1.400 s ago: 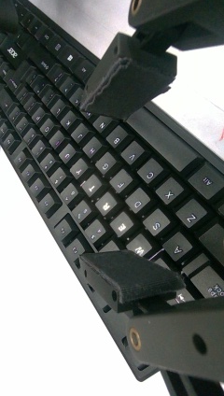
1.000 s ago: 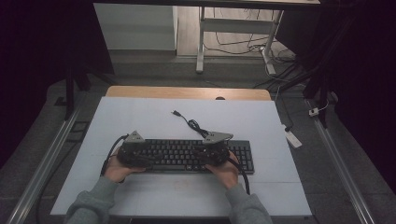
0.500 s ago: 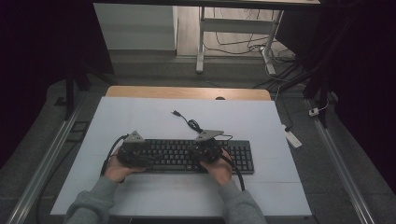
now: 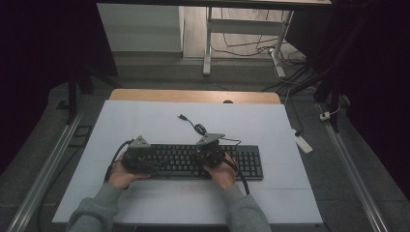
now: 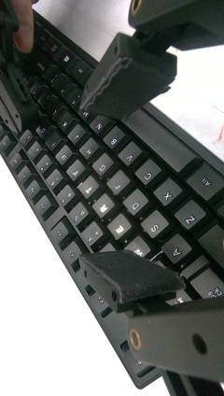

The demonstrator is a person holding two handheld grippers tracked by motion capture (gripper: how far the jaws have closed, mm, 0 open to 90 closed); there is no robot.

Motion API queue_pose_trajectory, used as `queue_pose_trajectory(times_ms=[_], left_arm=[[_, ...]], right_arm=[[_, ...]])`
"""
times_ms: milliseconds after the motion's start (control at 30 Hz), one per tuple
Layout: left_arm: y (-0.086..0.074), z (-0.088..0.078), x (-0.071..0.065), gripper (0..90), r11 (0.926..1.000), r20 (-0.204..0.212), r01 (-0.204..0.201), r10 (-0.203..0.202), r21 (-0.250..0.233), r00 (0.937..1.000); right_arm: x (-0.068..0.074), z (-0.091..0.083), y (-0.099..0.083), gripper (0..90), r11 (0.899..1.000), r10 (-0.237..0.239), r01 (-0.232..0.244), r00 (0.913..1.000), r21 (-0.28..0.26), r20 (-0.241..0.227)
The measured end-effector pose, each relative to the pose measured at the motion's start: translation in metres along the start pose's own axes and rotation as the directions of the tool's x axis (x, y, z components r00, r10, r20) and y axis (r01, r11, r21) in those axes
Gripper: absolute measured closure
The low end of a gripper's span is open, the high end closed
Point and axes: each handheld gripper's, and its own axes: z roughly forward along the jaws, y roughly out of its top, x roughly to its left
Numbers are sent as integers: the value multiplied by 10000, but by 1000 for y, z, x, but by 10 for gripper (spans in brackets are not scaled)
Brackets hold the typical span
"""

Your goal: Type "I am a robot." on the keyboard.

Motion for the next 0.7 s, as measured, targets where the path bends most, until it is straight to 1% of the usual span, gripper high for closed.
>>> queue_pose_trajectory(times_ms=[233, 500, 600, 633, 700], left_arm=[[0, 0, 0, 240, 10000, -8, -52, 52, 24, 10000], [0, 0, 0, 240, 9999, -2, -124, 124, 70, 9999], [0, 0, 0, 240, 9999, -11, -127, 128, 61, 9999], [0, 0, 0, 240, 9999, -19, -130, 130, 60, 9999], [0, 0, 0, 240, 9999, -15, -137, 137, 61, 9999]], right_arm=[[1, 4, 1, 893, 9999, -108, 107, 9999, 122, 30], [2, 7, 1, 892, 9998, -122, 121, 9999, 162, 31], [2, 8, 0, 894, 9998, -54, 53, 10000, 177, 5], [2, 9, 0, 894, 9996, -49, 49, 10000, 282, 26], [1, 9, 0, 894, 9997, 23, -23, 10000, 243, 7]])
